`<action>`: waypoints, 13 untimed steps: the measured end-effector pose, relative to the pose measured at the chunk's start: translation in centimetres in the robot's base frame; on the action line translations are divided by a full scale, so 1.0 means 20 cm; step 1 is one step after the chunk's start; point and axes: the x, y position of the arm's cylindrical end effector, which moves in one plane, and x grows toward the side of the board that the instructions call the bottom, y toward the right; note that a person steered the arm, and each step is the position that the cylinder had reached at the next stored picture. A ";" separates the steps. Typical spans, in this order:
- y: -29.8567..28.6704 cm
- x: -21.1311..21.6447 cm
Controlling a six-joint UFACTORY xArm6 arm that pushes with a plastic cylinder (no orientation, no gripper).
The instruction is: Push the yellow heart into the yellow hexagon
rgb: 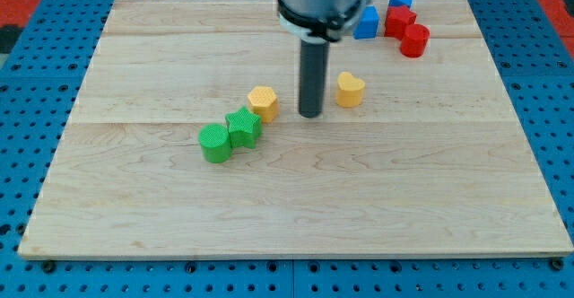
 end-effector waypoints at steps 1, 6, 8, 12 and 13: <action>-0.21 -0.11; 0.40 -0.19; 0.22 -0.15; 0.00 -0.06; 0.13 -0.10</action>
